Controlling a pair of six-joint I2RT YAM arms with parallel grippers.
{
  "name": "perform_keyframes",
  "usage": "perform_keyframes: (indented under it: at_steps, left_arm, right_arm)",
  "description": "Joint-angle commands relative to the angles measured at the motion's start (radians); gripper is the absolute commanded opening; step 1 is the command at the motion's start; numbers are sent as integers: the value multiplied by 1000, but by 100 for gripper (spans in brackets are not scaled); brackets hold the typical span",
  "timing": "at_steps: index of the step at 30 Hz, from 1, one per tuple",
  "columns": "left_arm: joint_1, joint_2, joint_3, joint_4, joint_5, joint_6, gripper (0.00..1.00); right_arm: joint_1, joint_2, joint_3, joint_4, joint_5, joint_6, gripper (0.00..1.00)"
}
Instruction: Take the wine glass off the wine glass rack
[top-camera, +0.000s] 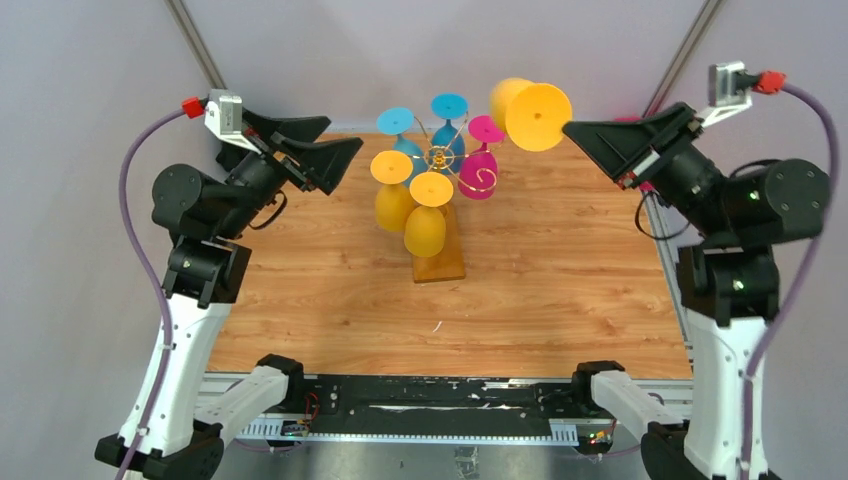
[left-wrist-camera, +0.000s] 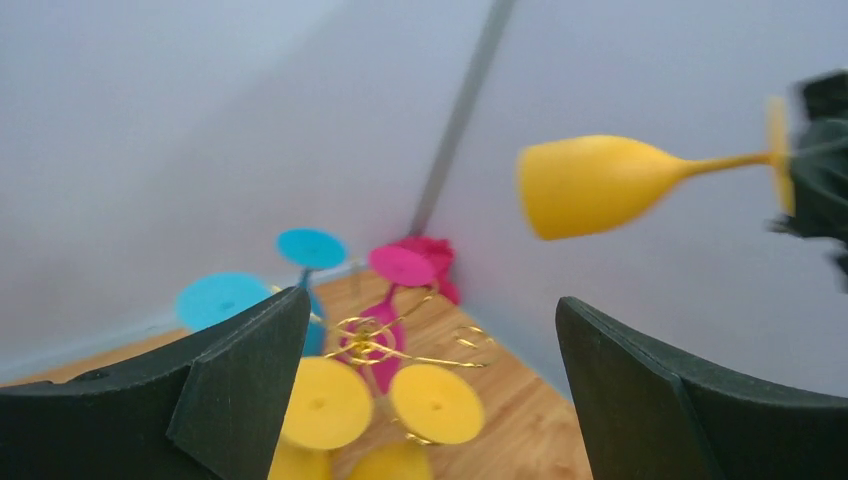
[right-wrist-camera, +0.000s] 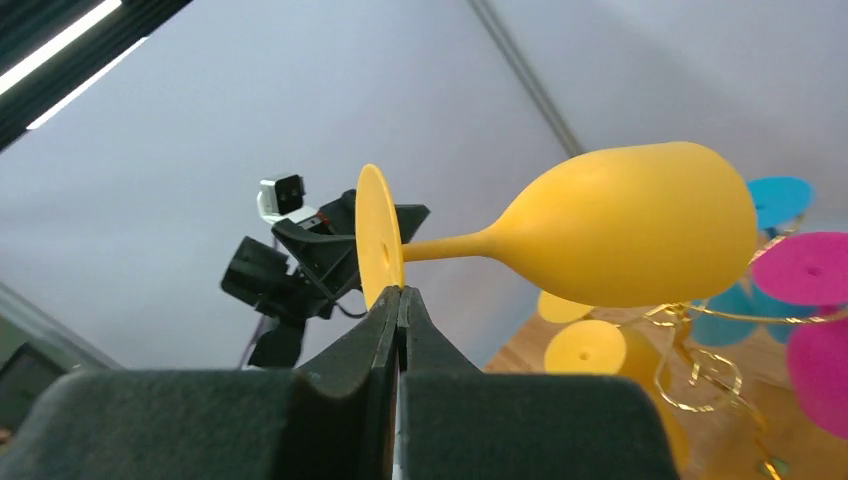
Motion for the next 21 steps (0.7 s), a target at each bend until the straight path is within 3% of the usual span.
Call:
perform_keyframes:
  at_steps: [1,5,8,12,16,21]
  left_arm:
    - [1,39,-77,346,364,-154,100]
    - [1,67,-125,539,486,-251,100]
    - [1,103,-171,773,579,-399,100]
    - [2,223,-190,1244,666,-723,100]
    - [9,384,-145,1660,651,-1081,100]
    - [11,491,-71,1677,606,-1138,100]
  right_arm:
    - [-12,76,-98,524,-218,343,0]
    - [-12,94,-114,667,-238,415,0]
    - [-11,109,-128,787,-242,506,0]
    - [-4,153,-146,954,-256,643,0]
    - [33,185,-156,1029,-267,703,0]
    - [108,204,-141,1014,-273,677,0]
